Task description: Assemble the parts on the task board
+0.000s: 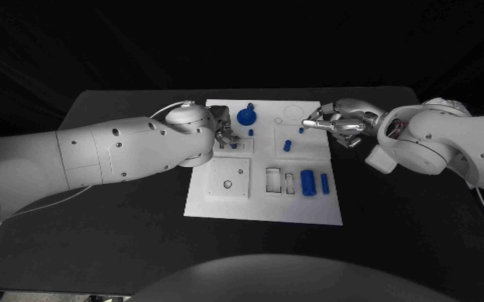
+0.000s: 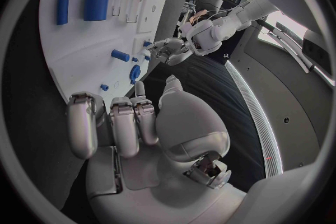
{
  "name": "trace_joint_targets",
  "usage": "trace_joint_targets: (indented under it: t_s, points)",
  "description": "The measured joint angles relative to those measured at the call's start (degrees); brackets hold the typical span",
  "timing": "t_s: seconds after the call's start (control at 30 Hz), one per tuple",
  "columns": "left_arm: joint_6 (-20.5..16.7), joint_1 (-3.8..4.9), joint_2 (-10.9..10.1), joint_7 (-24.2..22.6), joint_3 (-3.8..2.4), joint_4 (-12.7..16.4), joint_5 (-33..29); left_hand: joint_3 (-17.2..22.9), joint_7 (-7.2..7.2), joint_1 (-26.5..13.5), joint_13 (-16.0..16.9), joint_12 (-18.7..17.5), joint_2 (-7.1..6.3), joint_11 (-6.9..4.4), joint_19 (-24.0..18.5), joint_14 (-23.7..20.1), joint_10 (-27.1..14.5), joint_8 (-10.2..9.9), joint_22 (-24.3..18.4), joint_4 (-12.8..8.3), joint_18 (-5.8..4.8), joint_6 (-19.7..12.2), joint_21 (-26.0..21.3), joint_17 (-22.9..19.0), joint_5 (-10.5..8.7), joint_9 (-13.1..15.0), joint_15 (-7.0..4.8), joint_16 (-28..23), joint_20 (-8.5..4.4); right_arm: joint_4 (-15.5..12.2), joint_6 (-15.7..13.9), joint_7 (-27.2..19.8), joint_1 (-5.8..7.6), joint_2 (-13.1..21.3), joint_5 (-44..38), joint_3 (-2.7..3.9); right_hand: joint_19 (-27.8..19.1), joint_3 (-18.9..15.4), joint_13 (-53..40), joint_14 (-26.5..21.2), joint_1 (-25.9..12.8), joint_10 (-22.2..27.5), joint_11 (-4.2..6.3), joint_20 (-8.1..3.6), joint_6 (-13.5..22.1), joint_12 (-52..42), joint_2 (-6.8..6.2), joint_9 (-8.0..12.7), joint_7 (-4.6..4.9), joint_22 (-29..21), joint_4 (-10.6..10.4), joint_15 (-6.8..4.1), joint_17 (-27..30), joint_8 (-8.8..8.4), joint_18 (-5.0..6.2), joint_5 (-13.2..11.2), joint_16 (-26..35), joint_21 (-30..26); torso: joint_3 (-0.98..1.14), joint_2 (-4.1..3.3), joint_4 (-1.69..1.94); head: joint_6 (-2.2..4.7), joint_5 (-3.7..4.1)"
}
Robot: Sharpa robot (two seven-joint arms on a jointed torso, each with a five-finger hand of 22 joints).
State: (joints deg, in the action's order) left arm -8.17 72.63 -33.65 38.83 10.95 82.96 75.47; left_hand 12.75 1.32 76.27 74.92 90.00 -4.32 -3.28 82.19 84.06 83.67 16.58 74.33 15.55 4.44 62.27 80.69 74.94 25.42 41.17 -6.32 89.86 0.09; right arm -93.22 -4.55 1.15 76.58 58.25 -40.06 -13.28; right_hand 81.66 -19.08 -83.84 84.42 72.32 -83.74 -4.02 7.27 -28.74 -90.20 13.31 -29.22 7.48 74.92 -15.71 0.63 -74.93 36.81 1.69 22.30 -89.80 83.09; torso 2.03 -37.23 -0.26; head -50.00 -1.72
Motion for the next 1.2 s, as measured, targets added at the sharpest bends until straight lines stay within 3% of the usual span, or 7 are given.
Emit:
trace_joint_targets:
  t_s: [1.0,1.1,1.2]
  points:
    - [-0.3,-0.4,0.1,-0.1,-0.05,-0.2,-0.1,0.6,-0.13,-0.3,0.0,0.0,-0.13,0.0,0.0,0.0,0.0,-0.2,-0.1,-0.1,0.0,-0.1,-0.3,0.0,-0.98,0.4,0.0,0.0,0.0,0.0,0.0,-0.1,-0.08,0.0,0.0,0.0,0.0,0.1,0.0,0.0,-0.1,0.0,0.0,0.0,0.0,-0.1,-0.06,0.0,0.0,0.0,0.1,0.01,0.0,0.0,0.0,0.0,0.0,0.0,-0.01,0.01,0.02,0.0,0.07]
    - [-0.3,-0.41,0.1,-0.1,-0.05,-0.2,-0.1,0.9,-0.13,-0.3,0.0,0.0,-0.13,0.0,0.0,0.0,0.0,-0.2,-0.1,-0.1,0.0,-0.1,-0.3,0.0,-1.67,0.4,0.0,0.0,0.0,0.0,0.0,-0.1,-0.08,0.0,0.0,0.0,0.0,0.1,0.0,0.0,-0.1,0.0,0.0,0.0,0.0,-0.1,-0.06,0.0,0.0,0.0,0.1,0.01,0.0,0.0,0.0,0.0,0.0,0.0,-0.01,0.01,0.01,0.0,0.07]
    - [-0.3,-0.53,0.1,-0.2,-0.01,-0.3,-0.1,1.1,-0.27,-0.9,0.0,0.0,-0.11,0.0,0.0,0.0,0.0,-0.2,-0.1,0.0,0.0,-0.3,-0.3,0.0,-4.19,0.7,0.0,0.0,0.0,0.0,0.0,-0.1,-0.09,0.0,0.0,0.0,0.0,0.1,0.0,0.0,-0.1,0.0,0.0,0.0,0.0,-0.1,-0.05,0.0,0.0,0.0,0.1,0.02,0.0,0.0,0.0,0.0,0.0,0.0,-0.01,0.01,0.01,0.0,0.07]
